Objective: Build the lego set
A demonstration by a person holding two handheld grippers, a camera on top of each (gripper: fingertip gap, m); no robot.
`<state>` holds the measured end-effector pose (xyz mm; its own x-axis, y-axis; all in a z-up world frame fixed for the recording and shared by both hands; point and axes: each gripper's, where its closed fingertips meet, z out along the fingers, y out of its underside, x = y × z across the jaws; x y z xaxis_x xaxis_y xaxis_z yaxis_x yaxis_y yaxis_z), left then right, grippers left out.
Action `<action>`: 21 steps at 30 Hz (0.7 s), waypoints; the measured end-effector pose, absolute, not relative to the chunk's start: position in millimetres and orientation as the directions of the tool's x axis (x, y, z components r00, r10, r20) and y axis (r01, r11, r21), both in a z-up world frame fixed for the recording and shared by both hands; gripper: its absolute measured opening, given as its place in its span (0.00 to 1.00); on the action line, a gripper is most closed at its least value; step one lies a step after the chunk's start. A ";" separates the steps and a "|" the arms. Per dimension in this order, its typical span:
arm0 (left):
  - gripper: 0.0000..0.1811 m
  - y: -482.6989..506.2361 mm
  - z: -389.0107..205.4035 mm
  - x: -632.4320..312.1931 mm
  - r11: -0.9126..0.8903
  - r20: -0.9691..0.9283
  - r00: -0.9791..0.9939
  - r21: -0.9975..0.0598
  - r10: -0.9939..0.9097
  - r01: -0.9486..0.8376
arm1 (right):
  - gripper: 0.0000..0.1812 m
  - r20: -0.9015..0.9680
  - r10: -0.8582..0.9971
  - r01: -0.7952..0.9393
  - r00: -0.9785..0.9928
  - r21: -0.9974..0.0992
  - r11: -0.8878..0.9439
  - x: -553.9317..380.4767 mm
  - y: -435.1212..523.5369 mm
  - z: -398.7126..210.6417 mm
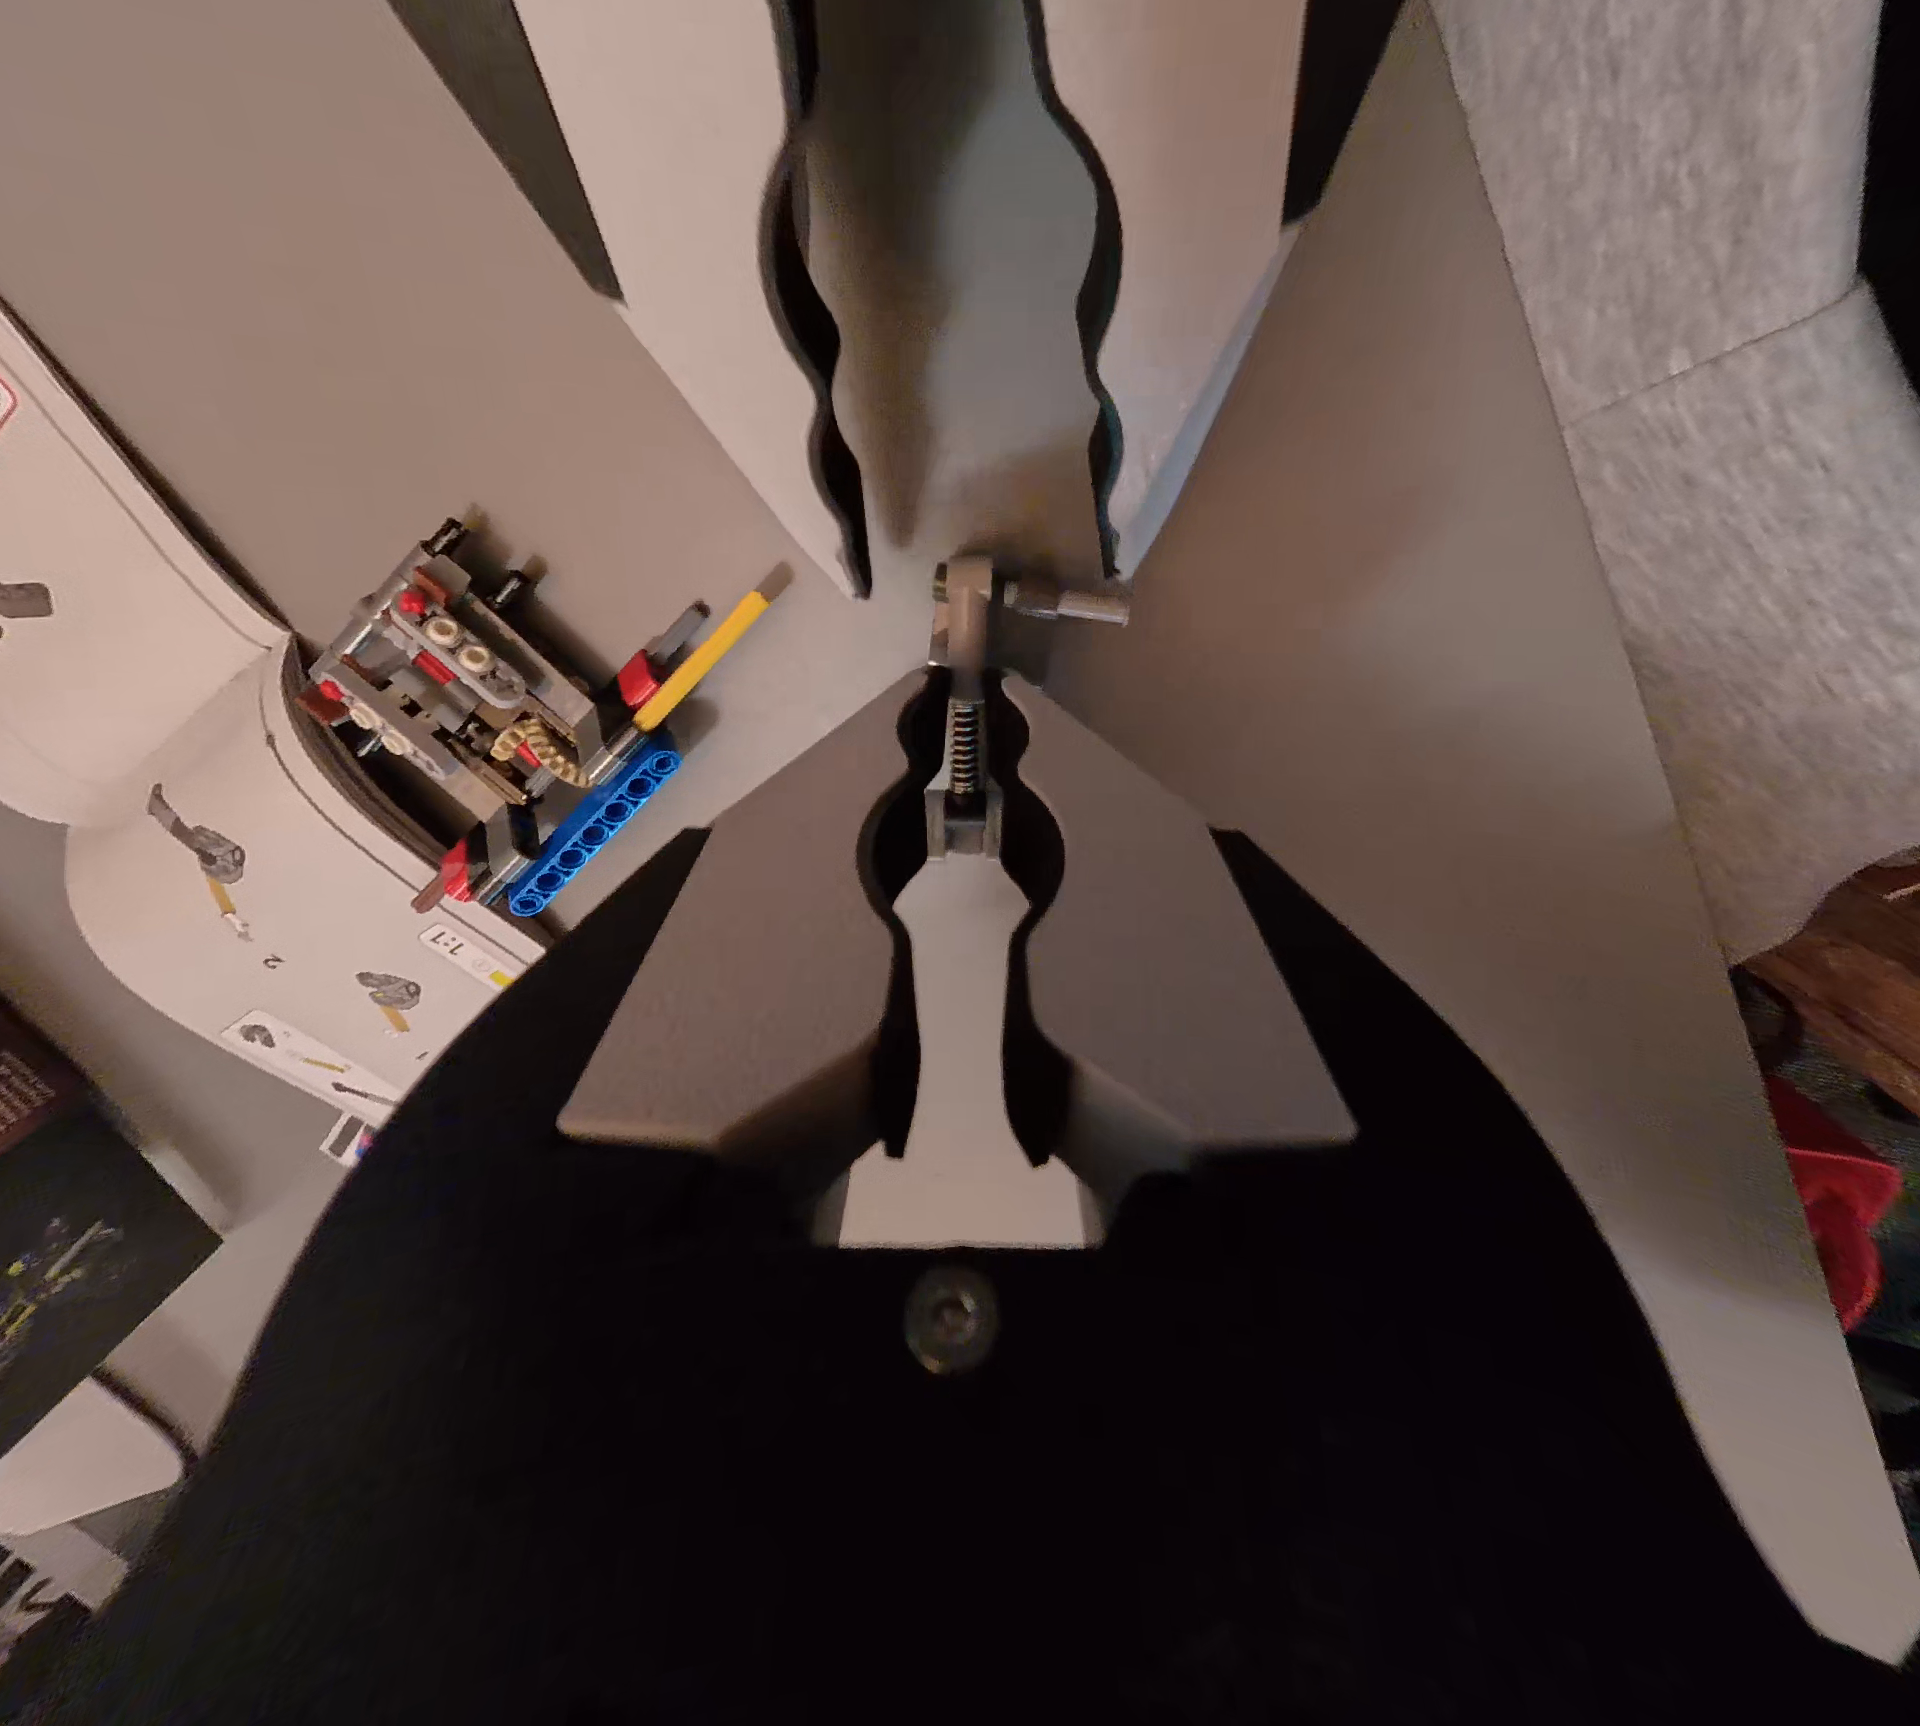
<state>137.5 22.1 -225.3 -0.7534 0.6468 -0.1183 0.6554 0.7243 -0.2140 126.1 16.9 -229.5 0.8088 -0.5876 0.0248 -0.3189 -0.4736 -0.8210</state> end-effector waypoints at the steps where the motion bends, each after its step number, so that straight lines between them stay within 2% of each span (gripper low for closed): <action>1: 0.02 21.6 -224.8 138.6 0.721 -0.136 -0.750 -0.212 0.647 0.660 | 0.24 0.009 -0.605 -0.334 0.796 -0.827 -0.453 124.9 15.4 -227.9; 7: 0.02 22.0 -222.7 139.8 0.696 -0.259 -0.728 -0.220 0.634 0.684 | 0.24 -0.012 -0.741 -0.376 0.671 -0.867 -0.327 111.4 23.7 -215.6; 10: 0.02 27.6 -227.2 140.5 0.682 -0.336 -0.703 -0.201 0.626 0.703 | 0.23 0.075 -0.762 -0.328 0.644 -0.872 -0.363 100.0 34.0 -215.4; 12: 0.02 29.5 -229.7 141.0 0.675 -0.385 -0.693 -0.209 0.609 0.708 | 0.18 0.241 -0.759 -0.228 0.605 -0.861 -0.455 100.8 37.2 -214.1; 16: 0.02 30.5 -231.2 142.7 0.677 -0.422 -0.707 -0.249 0.568 0.692 | 0.14 0.601 -0.618 -0.058 0.508 -0.692 -0.720 106.6 40.6 -216.8; 21: 0.02 28.6 -230.4 143.8 0.679 -0.423 -0.715 -0.264 0.556 0.685 | 0.12 0.731 -0.487 -0.009 0.477 -0.550 -0.835 108.6 43.5 -225.0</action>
<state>143.8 28.6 -230.4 -0.7153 0.5561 -0.4232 0.6846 0.6793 -0.2645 108.6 43.5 -225.0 0.4774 -0.4871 0.7313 -0.0095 -0.8351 -0.5500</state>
